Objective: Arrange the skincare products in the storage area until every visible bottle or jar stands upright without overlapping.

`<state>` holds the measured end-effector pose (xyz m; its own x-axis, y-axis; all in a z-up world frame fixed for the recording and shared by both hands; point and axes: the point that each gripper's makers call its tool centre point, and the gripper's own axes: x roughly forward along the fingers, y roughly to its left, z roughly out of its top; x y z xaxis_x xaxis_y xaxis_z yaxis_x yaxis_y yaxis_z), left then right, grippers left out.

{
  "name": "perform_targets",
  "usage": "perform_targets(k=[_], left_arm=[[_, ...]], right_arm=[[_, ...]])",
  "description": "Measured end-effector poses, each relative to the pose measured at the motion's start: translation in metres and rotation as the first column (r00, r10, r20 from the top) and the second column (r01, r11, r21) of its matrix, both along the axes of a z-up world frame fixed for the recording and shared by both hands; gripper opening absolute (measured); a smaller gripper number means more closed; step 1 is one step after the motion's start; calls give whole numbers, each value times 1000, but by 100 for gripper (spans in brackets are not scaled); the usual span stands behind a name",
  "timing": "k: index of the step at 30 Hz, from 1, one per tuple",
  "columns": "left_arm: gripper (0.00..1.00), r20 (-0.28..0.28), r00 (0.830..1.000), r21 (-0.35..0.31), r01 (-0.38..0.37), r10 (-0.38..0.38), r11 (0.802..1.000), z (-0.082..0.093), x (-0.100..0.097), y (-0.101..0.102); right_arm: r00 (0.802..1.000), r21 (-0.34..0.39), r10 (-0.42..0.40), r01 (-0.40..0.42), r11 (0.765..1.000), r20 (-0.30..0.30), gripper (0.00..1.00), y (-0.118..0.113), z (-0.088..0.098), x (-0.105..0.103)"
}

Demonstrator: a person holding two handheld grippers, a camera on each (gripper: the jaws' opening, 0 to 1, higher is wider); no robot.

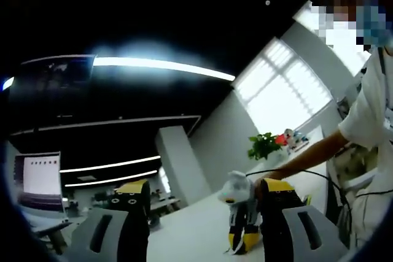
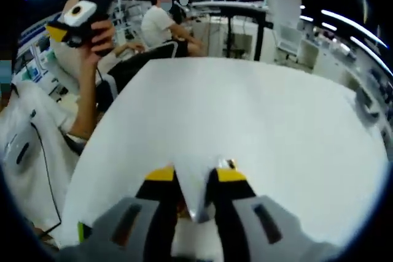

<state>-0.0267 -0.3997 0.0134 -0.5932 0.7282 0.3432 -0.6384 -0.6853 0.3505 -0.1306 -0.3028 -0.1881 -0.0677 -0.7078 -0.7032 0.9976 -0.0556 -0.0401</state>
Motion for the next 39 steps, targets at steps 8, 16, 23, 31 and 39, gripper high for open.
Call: perform_targets(k=[8, 16, 23, 31, 39], left_arm=[[75, -6, 999, 33, 37, -37, 999, 4, 4, 4], [75, -10, 999, 28, 40, -40, 999, 4, 2, 3], [75, -14, 999, 21, 44, -44, 999, 4, 0, 5], [74, -23, 999, 5, 44, -44, 999, 4, 2, 7], [74, -28, 999, 5, 34, -34, 999, 4, 3, 5]], right_arm=[[994, 20, -30, 32, 999, -110, 19, 18, 2, -10], [989, -3, -44, 44, 999, -144, 15, 30, 10, -14], [978, -23, -40, 36, 999, -205, 3, 37, 24, -10], [940, -11, -48, 46, 999, -337, 1, 40, 32, -7], [869, 1, -14, 16, 1000, -495, 0, 32, 42, -2]])
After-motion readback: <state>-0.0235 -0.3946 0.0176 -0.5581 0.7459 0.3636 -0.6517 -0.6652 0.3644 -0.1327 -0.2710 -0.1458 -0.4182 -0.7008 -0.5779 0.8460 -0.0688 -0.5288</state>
